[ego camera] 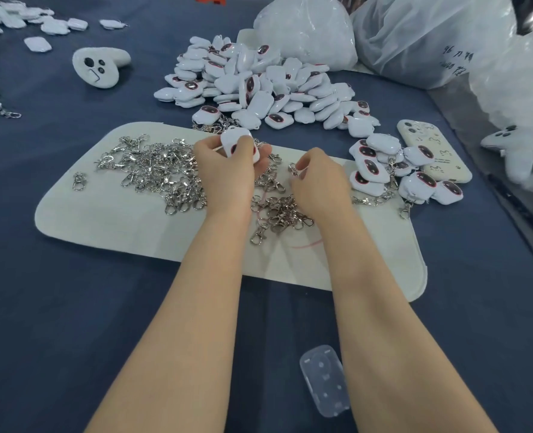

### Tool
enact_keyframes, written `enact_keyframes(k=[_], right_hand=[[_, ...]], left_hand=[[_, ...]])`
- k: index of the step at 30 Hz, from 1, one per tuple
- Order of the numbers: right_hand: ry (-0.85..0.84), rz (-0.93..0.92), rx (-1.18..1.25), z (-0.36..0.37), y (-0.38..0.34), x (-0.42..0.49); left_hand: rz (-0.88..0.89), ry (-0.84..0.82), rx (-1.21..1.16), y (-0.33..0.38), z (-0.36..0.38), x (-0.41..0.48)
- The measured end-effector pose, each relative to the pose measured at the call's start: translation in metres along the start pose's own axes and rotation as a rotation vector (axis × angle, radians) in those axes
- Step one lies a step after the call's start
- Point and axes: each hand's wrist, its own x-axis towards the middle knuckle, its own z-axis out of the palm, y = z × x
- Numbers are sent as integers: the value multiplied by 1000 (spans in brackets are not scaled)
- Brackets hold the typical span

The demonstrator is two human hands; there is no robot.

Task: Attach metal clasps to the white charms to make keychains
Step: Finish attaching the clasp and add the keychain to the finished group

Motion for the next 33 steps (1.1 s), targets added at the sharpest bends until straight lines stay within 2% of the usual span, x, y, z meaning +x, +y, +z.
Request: enact_keyframes(k=[5,8,11,14,17,26,30,33], right_hand=[[3,-3,119,-4,1,-2],[54,26,513,-13,1,-3],[13,75,933,-22,-3,-4],[-31,76,1105,-24,-7,-5],[-5,40,1077,-25,-9,-6],[111,-154,644,-28,-16,-8],[105,-189,652,-26,-21,-9],[117,-151,680,-24,-21,-9]], left_hand=[[55,-88,139,-2,0,-5],[137,-112,369,-4,0,-4],[180,-167,532,-6,1,-5],[222,-203,616,-7,3,-7],[279,-217,643,-11,4,-6],[348,-200,683,-14,3,-1],[374,-149,715,-12,1,2],[320,-133,666,-11,1,3]])
